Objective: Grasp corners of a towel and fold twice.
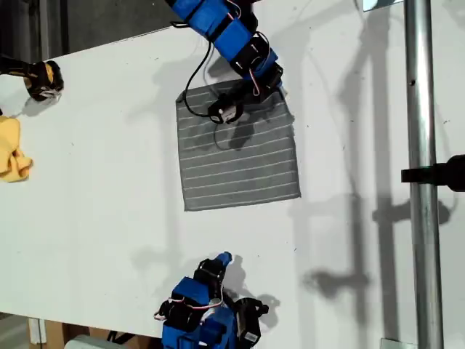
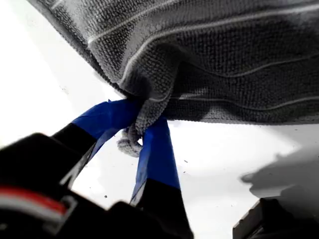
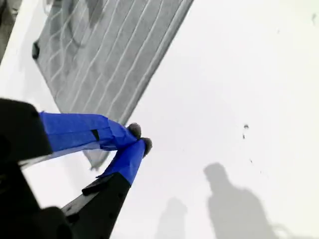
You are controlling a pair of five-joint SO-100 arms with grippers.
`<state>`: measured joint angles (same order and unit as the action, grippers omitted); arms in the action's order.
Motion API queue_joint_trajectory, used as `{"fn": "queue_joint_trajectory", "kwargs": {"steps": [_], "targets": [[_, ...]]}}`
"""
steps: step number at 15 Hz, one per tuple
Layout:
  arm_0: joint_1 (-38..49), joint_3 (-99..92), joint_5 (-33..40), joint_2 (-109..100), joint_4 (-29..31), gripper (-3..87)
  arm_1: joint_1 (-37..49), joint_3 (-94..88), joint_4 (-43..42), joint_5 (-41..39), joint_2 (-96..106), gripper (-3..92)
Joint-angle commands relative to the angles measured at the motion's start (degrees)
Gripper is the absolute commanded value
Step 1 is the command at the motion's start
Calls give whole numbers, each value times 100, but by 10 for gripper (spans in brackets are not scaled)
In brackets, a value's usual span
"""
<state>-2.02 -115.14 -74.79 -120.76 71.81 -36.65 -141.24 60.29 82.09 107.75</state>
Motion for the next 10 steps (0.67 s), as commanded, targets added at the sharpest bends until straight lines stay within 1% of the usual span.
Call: {"fn": "queue_joint_trajectory", "kwargs": {"steps": [1, 2, 6, 7, 10], "targets": [[-229, 1986, 185, 1222, 483, -23, 70, 79, -62, -79, -18, -1], [-272, 2716, 290, 1775, 756, -23, 70, 79, -62, -79, -18, -1], [-501, 5186, 817, 3516, 1222, -21, 53, 79, -88, -88, -35, -1], [-536, 5537, 888, 3762, 1248, -21, 35, 79, -88, -88, -35, -1], [-650, 5818, 1002, 3964, 923, -22, 18, 79, -97, -88, -44, -1]]}}
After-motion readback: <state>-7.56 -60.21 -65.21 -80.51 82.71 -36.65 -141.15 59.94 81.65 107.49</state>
